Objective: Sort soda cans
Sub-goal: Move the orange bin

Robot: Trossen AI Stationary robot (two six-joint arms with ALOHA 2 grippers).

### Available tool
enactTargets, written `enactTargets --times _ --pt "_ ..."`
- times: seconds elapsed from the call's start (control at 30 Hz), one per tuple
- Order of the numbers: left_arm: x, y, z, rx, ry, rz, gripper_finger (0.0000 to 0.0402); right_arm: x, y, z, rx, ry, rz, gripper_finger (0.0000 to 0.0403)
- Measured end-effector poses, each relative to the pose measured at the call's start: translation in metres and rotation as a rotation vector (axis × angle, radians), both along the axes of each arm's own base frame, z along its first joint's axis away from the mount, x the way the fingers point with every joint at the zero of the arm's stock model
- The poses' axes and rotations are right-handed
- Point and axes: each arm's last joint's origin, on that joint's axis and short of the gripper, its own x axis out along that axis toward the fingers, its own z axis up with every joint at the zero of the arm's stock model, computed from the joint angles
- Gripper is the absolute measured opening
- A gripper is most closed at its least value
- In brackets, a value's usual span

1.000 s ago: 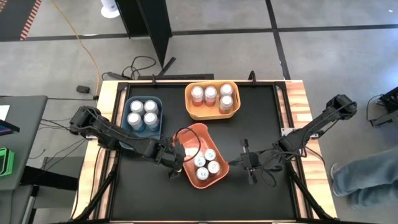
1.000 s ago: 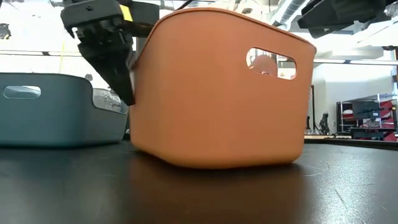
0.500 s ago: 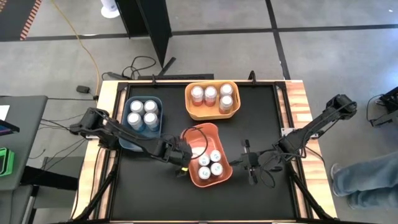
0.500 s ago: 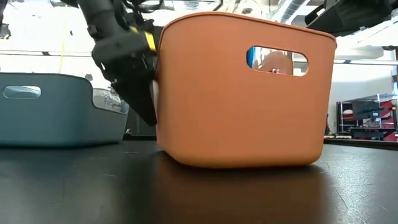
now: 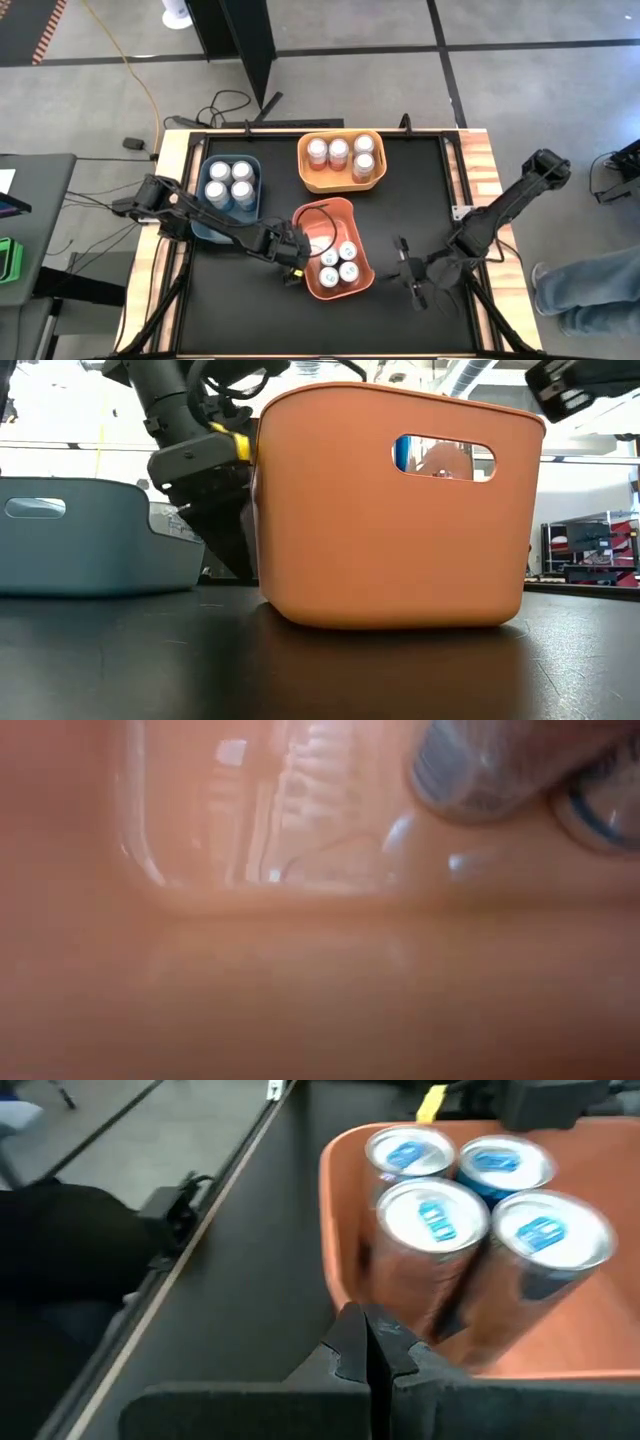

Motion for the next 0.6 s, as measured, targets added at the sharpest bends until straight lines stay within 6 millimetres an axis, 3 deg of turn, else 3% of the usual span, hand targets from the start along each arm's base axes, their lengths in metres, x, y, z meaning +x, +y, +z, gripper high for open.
enactTargets --times 0.27,0.6 --pt "-0.005 -0.006 0.001 -0.003 0.017 0.005 0.0000 -0.013 0.020 -0.008 0.109 0.070 0.012 0.0004" --pt "-0.008 -0.026 0.002 -0.065 -0.015 -0.014 0.0000 0.008 0.045 -0.067 0.124 0.205 -0.078 0.0004"
